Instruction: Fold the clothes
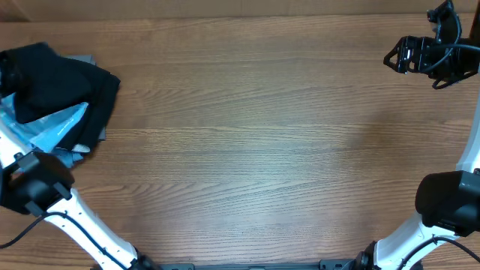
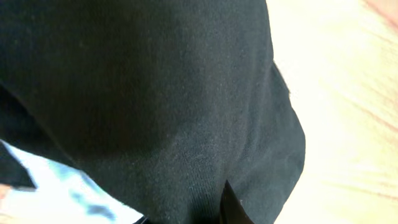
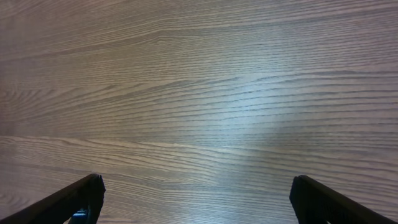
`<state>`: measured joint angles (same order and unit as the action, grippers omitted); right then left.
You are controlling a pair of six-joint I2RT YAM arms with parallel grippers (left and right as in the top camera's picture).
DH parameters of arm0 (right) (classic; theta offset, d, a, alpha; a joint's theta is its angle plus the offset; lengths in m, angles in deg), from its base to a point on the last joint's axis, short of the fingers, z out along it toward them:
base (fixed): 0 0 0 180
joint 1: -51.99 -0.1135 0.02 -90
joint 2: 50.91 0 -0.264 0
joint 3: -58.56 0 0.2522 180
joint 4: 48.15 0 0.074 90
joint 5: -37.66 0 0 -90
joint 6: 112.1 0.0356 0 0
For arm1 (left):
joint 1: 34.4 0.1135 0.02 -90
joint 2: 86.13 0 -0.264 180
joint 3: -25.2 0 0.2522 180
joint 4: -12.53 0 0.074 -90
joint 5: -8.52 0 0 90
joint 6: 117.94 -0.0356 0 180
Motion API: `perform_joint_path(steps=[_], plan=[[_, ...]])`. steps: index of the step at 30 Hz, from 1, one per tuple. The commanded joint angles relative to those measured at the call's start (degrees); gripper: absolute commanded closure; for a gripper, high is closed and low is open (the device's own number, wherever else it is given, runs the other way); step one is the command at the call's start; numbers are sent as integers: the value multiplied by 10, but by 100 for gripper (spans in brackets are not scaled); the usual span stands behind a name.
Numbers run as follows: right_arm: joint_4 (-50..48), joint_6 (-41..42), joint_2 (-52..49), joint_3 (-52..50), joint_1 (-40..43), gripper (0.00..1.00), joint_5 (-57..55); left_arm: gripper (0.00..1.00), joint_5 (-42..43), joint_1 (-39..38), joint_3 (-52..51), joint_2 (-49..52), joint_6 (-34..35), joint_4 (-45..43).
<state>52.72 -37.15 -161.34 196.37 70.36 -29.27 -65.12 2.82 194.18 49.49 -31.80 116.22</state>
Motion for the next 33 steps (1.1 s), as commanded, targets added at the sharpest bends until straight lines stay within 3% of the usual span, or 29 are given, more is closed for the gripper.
perform_joint_path(steps=[1,8,9,10,11,14,15,18,21,23,24,25,26,27,33], plan=[[-1,3,1,1,1,0,-1,96,-5,32,16,-16,28,-24],[-1,3,1,1,1,0,-1,96,-70,42,-22,-16,70,-43],[-1,3,1,1,1,0,-1,92,-77,42,-26,-16,76,-44],[-1,3,1,1,1,0,-1,75,-92,43,-32,-16,84,-45],[-1,3,1,1,1,0,-1,47,-108,43,-37,-16,94,-45],[-1,3,1,1,1,0,-1,6,-133,49,-41,-16,125,-43],[-1,3,1,1,1,0,-1,0,-133,53,-40,-16,140,-47],[-1,3,1,1,1,0,-1,0,-117,64,-32,-16,168,-43],[-1,3,1,1,1,0,-1,0,19,74,-13,-18,147,-38],[-1,3,1,1,1,0,-1,8,99,74,-12,-18,107,-37],[-1,3,1,1,1,0,-1,18,123,74,-12,-18,90,-36],[-1,3,1,1,1,0,-1,50,136,74,-12,-18,75,-36],[-1,3,1,1,1,0,-1,90,137,74,-13,-18,72,-42],[-1,3,1,1,1,0,-1,96,137,74,-14,-18,69,-54],[-1,3,1,1,1,0,-1,96,180,74,-79,-18,55,-137]])
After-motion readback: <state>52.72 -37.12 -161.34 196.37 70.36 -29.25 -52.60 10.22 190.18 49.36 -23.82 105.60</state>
